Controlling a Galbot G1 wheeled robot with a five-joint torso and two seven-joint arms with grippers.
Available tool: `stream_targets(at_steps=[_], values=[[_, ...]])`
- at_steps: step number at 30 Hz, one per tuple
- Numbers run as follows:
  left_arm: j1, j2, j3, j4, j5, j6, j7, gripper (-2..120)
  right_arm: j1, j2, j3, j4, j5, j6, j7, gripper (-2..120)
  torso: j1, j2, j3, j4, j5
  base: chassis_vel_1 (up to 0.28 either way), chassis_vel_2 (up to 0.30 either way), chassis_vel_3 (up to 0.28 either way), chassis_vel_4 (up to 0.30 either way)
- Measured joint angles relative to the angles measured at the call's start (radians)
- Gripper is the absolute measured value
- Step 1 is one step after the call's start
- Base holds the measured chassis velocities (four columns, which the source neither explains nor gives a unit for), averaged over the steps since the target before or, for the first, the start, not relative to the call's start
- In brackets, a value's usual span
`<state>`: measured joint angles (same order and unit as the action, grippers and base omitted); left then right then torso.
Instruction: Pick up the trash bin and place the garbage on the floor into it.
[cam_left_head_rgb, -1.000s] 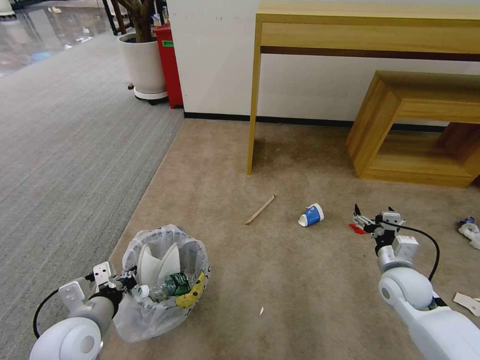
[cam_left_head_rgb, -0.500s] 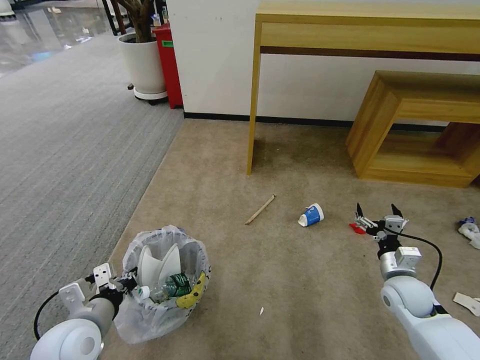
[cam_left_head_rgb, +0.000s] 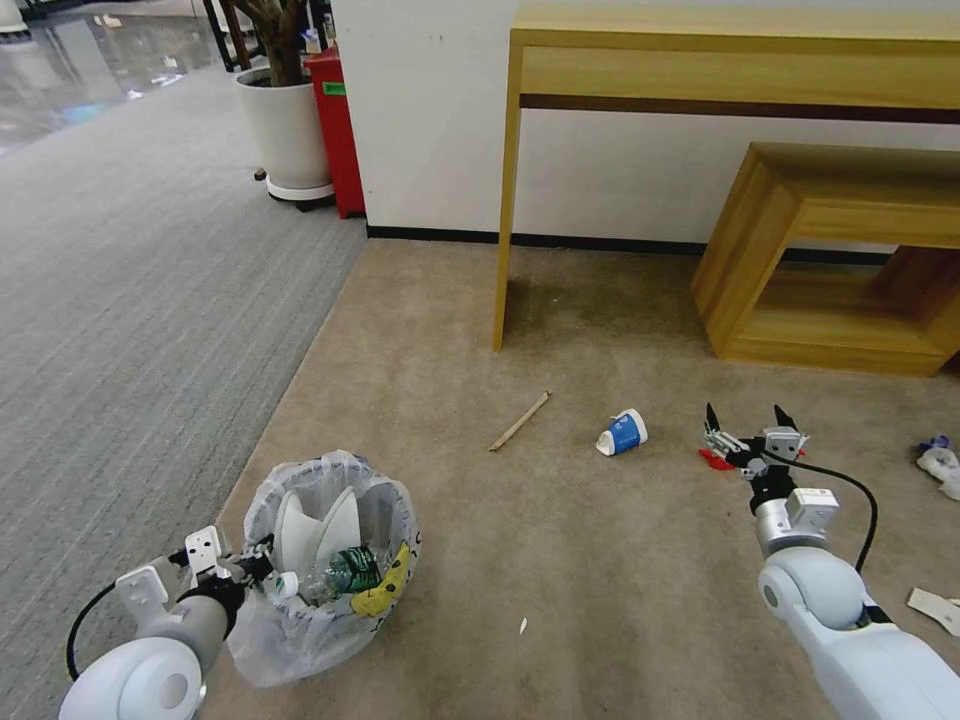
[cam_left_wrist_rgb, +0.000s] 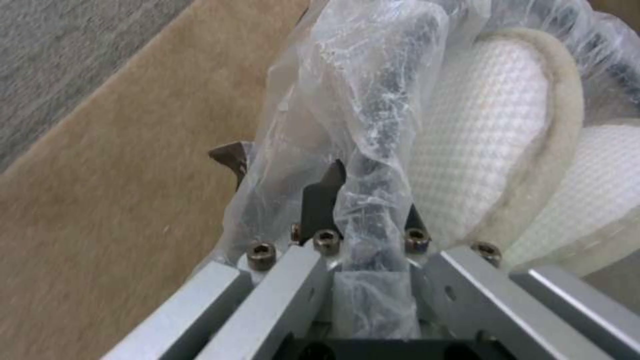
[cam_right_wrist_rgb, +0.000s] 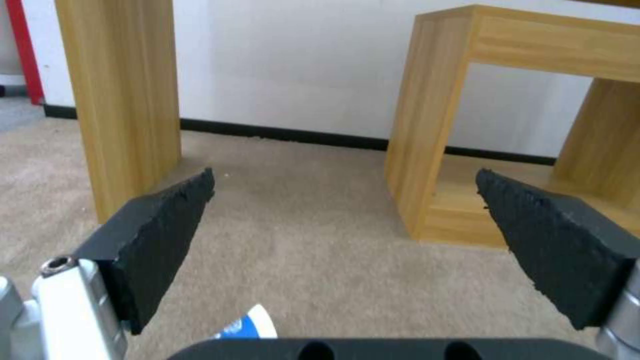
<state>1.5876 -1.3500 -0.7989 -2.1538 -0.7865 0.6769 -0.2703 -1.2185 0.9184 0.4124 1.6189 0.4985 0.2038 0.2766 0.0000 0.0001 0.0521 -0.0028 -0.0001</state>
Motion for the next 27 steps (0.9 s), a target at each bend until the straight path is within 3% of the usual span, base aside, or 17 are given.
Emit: stream_targets(at_steps=[16, 27], values=[[-0.006, 0.001, 0.002, 0.007, 0.002, -0.005, 0.004, 1, 0.022, 0.001, -0.018, -0.016, -0.004, 0.027, -0.003, 100, 0.0, 0.0, 0.0, 0.0002, 0.0002, -0.149, 0.148, 0.138, -0.144], [-0.008, 0.004, 0.001, 0.014, 0.002, -0.006, 0.005, 1, 0.046, 0.001, -0.05, -0.006, 0.029, -0.015, 0.02, 100, 0.0, 0.0, 0.0, 0.0001, 0.0, -0.079, 0.073, 0.083, -0.077]])
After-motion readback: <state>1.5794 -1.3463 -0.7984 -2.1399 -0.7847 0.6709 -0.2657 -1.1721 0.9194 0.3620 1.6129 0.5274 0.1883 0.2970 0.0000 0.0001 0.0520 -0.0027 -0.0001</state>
